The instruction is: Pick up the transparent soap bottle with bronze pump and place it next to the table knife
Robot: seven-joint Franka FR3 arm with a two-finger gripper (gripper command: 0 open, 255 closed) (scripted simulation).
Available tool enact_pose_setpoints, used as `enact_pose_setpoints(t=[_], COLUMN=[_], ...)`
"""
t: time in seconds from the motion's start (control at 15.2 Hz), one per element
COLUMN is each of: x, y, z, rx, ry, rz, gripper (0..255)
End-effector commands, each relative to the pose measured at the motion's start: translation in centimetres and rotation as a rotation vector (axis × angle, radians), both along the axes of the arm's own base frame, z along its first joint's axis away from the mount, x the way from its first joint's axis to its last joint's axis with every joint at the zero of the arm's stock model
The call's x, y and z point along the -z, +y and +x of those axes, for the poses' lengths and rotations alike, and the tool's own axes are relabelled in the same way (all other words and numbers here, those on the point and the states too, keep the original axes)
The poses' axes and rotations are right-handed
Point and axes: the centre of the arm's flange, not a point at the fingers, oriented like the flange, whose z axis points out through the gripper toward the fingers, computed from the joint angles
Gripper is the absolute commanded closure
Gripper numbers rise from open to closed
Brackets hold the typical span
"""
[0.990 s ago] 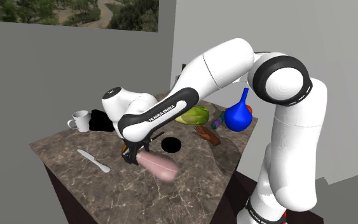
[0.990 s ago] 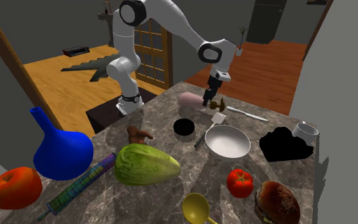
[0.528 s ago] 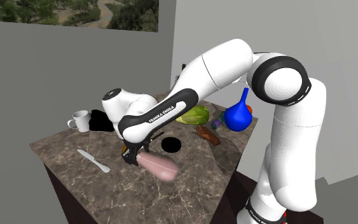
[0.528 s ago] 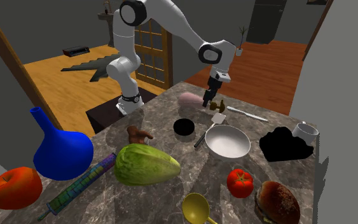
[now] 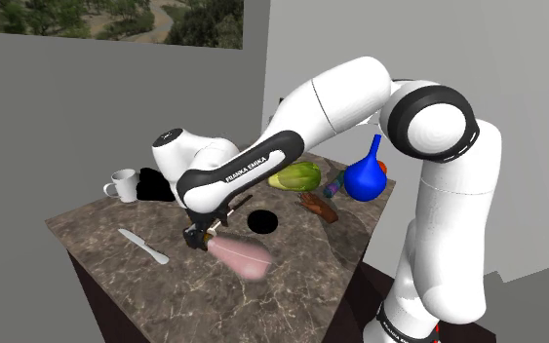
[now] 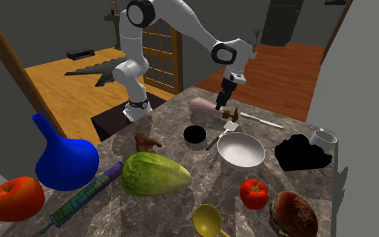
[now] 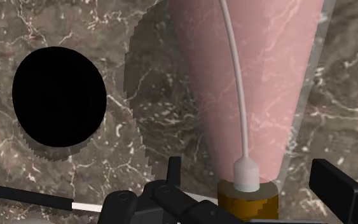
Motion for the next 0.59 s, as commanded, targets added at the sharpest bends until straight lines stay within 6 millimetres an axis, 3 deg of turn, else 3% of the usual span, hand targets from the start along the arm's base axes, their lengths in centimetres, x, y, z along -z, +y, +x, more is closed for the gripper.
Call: enact_pose_setpoints(t=[0.0,0.07,0.53], x=[-2.22,-3.22,-3.22], y=[0.64,0.93,0.93], z=[-0.01,0.08,0.08], rx=[0.000,0.000,0.000], ry=[0.001,0.001,0.001], rz=[0.000,0.000,0.000], gripper=[0,0,0])
